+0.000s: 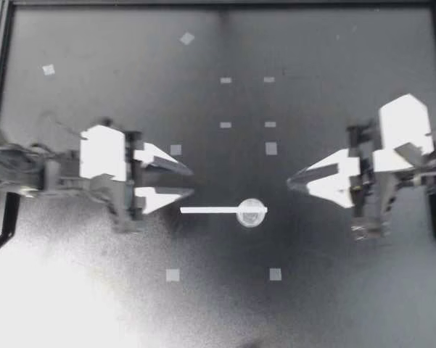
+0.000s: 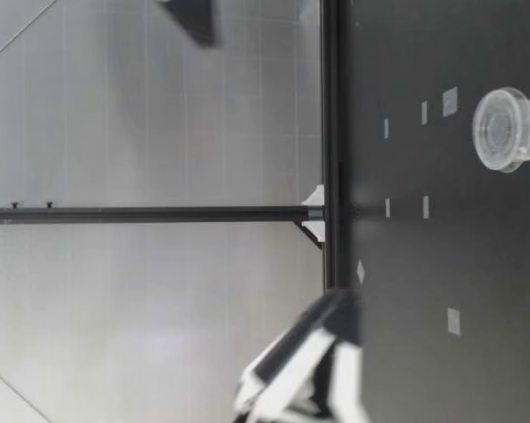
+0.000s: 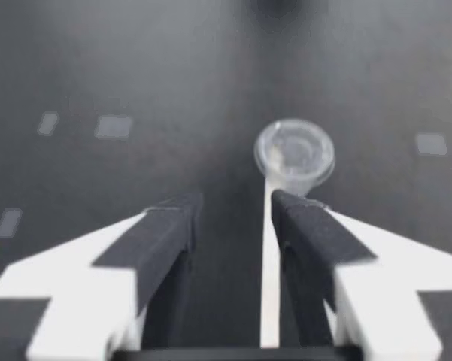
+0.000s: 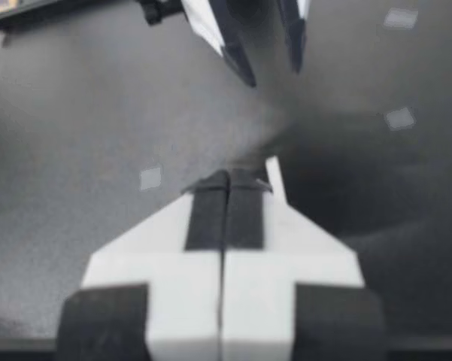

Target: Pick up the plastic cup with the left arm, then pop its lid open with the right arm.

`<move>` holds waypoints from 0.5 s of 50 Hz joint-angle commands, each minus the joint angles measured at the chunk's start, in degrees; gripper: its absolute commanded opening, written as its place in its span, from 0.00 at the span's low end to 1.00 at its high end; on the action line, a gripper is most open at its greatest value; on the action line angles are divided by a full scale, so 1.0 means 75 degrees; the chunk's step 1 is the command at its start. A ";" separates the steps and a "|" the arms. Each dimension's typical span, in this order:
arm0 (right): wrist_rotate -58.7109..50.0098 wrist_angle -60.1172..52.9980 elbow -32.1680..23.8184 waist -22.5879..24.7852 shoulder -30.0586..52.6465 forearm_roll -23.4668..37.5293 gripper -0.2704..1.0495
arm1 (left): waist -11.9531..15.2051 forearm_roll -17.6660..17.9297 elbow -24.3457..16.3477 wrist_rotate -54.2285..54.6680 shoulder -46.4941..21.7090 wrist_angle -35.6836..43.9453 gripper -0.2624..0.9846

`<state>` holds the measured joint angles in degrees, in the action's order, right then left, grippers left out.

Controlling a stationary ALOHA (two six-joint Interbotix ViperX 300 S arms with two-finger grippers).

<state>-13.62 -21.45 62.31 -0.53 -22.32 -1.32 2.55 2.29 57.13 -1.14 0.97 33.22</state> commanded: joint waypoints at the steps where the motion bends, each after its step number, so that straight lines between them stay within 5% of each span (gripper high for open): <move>1: -0.0117 -0.0375 -0.0105 0.0105 0.0410 0.0117 0.14 | -0.0082 -0.0023 -0.0316 0.0000 -0.0258 0.0082 0.60; 25: -0.0984 -0.0539 -0.0434 0.0141 0.2156 0.0258 0.14 | -0.0469 -0.0211 -0.1313 -0.0070 -0.1723 -0.0012 0.69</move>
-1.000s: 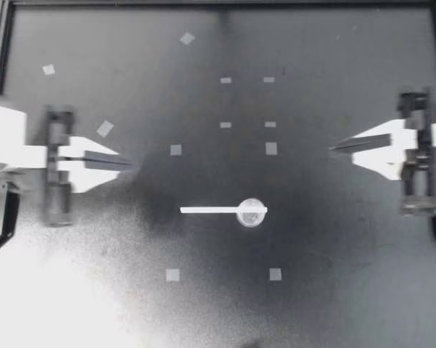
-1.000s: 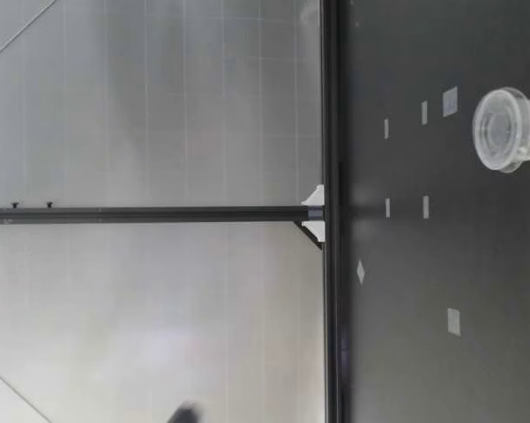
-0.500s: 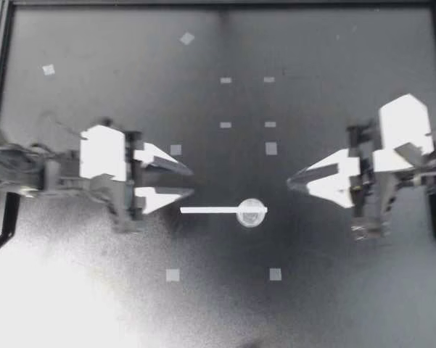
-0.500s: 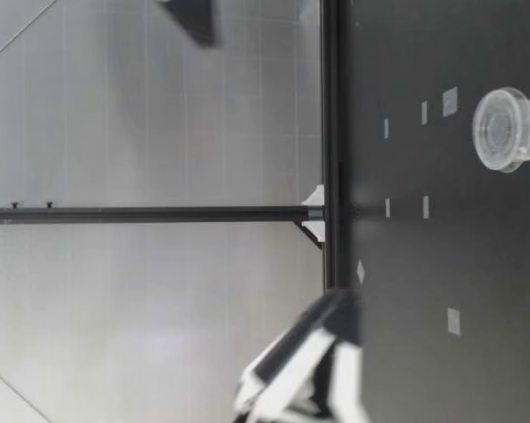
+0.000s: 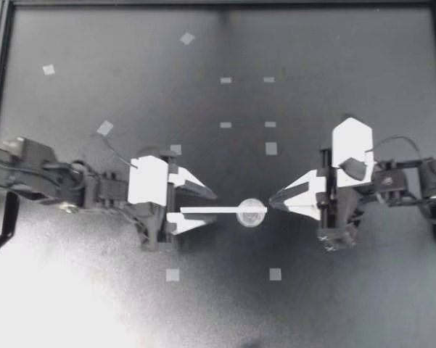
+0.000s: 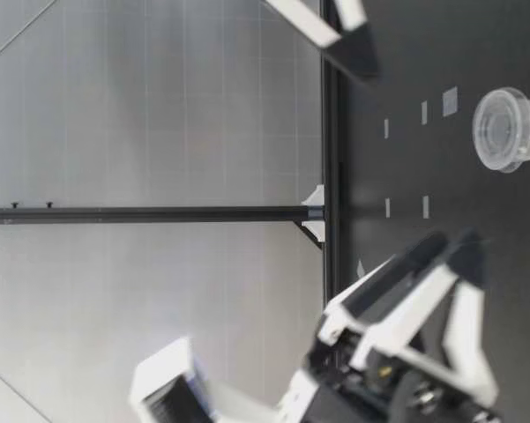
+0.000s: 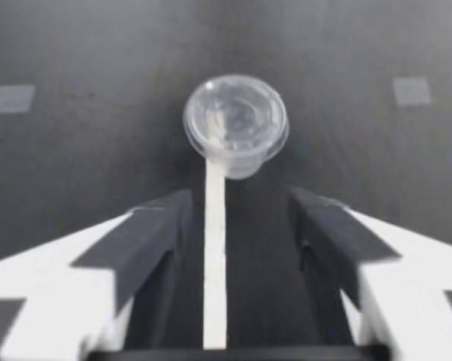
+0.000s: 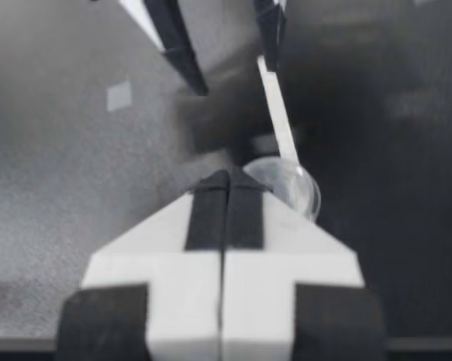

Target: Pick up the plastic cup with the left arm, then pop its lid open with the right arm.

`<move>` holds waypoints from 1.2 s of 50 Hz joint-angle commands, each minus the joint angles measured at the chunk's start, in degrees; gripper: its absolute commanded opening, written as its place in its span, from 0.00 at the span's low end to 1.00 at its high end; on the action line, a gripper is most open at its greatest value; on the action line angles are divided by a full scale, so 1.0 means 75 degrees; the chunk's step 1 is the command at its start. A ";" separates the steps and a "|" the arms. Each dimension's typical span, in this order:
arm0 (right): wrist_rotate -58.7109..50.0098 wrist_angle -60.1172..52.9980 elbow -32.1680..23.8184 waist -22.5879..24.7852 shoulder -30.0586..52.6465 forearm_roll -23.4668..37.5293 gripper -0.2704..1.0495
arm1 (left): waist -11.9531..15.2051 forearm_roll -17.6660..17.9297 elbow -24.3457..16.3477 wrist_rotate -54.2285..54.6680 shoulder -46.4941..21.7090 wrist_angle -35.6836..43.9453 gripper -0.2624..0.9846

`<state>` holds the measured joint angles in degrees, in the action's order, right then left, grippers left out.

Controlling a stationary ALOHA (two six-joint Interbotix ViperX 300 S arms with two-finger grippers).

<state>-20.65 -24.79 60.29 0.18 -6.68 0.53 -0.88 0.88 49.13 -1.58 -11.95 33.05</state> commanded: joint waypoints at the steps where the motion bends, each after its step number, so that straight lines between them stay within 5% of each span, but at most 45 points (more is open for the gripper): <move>1: -0.0070 -0.0094 -0.0176 0.0059 0.0129 0.0012 0.14 | -0.0012 -0.0023 -0.0293 -0.0012 -0.0082 0.0000 0.69; 60: -0.0223 -0.0527 -0.0598 0.0223 0.1699 -0.0012 0.14 | -0.0023 -0.0059 -0.1547 -0.0047 -0.1266 -0.0375 0.74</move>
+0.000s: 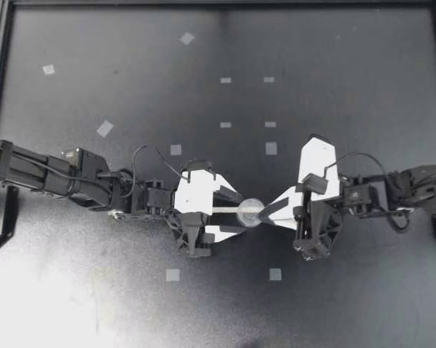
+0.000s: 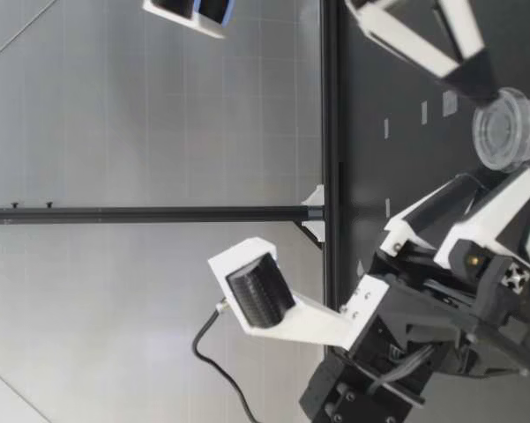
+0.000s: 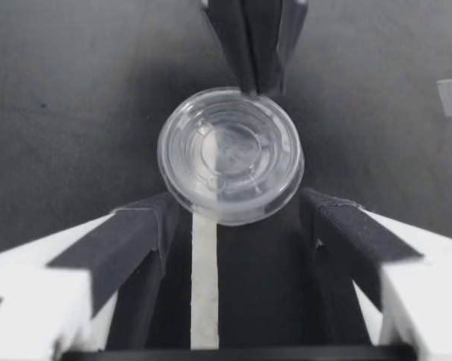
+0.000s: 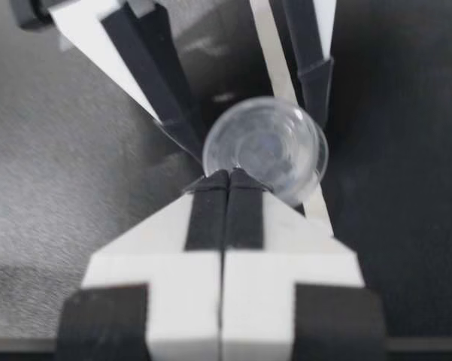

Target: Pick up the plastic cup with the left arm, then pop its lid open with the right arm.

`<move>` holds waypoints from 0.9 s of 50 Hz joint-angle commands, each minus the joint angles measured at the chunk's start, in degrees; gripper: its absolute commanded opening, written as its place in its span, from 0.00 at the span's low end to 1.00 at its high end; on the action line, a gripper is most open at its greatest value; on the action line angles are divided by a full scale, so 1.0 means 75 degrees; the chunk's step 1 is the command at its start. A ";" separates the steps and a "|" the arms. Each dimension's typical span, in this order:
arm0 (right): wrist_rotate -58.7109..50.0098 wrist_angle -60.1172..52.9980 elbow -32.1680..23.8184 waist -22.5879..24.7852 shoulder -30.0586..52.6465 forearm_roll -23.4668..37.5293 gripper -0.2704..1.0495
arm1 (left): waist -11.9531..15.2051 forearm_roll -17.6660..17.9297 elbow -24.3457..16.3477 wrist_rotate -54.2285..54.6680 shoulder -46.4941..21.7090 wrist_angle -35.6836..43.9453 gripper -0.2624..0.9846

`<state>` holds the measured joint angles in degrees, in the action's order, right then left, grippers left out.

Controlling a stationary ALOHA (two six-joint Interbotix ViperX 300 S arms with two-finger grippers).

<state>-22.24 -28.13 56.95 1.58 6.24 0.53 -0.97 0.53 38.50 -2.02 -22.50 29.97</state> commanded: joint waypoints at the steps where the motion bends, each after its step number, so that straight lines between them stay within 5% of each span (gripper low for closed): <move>1: -0.0012 -0.0070 -0.0152 0.0035 -0.0012 -0.0012 0.14 | 0.0000 -0.0012 -0.0141 0.0012 0.0141 0.0035 0.74; 34: -0.0070 0.0047 -0.0023 0.0035 -0.0082 -0.0012 0.14 | -0.0012 -0.0012 -0.0539 -0.0035 0.0059 -0.0715 0.72; 45: -0.0094 0.0047 0.0012 0.0035 -0.0188 -0.0023 0.14 | -0.0012 -0.0012 -0.0656 -0.0152 0.0141 -0.0996 0.51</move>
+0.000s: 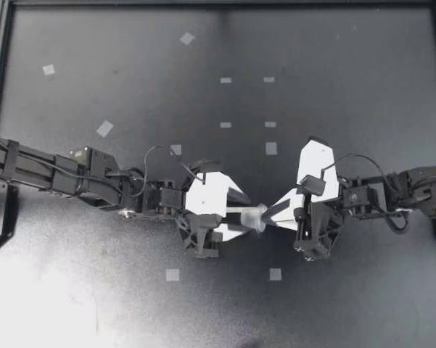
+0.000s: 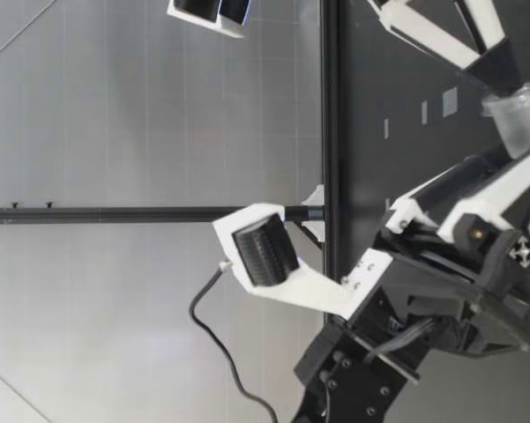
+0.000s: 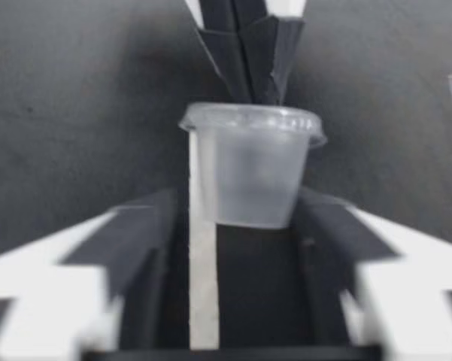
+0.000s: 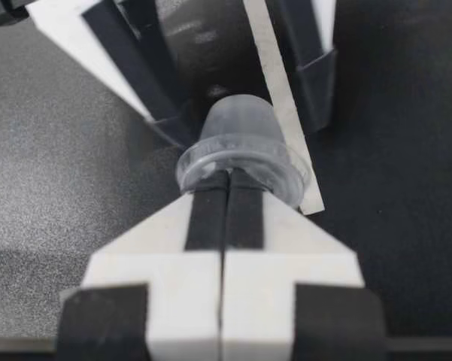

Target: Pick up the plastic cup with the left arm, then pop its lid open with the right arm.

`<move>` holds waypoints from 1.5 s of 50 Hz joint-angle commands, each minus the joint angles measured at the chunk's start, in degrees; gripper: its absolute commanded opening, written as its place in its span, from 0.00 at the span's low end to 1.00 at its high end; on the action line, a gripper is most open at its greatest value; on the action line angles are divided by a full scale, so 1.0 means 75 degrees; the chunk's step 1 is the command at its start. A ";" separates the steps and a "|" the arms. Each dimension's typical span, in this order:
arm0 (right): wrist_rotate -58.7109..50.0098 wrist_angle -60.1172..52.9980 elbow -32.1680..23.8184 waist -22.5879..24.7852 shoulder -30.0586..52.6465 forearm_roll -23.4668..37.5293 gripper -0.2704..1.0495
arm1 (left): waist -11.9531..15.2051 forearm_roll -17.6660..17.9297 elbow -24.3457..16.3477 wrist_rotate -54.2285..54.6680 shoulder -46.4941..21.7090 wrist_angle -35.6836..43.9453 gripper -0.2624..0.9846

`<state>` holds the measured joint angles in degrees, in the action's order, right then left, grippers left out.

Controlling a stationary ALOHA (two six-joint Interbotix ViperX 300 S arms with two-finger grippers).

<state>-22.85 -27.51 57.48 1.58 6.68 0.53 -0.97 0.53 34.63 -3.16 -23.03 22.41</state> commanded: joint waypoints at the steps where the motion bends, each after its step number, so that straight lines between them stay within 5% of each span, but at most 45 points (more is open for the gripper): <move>1: -0.0012 -0.0035 -0.0047 0.0035 -0.0258 -0.0023 0.14 | -0.0012 -0.0012 -0.0141 0.0000 0.0223 0.0012 0.49; 15: -0.0680 0.0727 0.0340 0.0012 -0.1816 -0.0293 0.21 | -0.0012 -0.0012 0.0293 0.0000 0.1078 0.0328 0.36; 28: -0.3035 0.0656 0.1629 0.0023 -0.4559 -0.0879 0.76 | -0.0012 0.0375 0.2051 -0.0609 0.2824 0.3563 0.35; 35: -0.4254 -0.2098 0.1699 0.0023 -0.3832 -0.0984 0.71 | -0.0012 0.0504 0.2566 -0.0762 0.3047 0.5086 0.35; 49: -0.6023 -0.6727 0.0633 0.0023 -0.0844 -0.0434 0.71 | 0.0000 0.0504 0.2367 -0.0832 0.2836 0.5238 0.35; 59: -0.6105 -0.6750 0.0012 -0.0035 -0.0223 0.0070 0.71 | -0.0012 0.0504 0.2367 -0.0879 0.2766 0.5227 0.35; 69: -0.6094 -0.6246 -0.0293 -0.0352 -0.0363 0.0539 0.71 | -0.0012 0.0492 0.2344 -0.0891 0.2754 0.5227 0.35; 75: -0.5918 -0.7207 -0.0328 -0.0551 -0.1090 0.1102 0.71 | -0.0012 0.0492 0.2391 -0.0891 0.2766 0.5227 0.35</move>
<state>-68.20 -76.82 55.90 -1.32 3.60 6.94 -0.97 4.22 53.35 -9.76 -2.99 61.17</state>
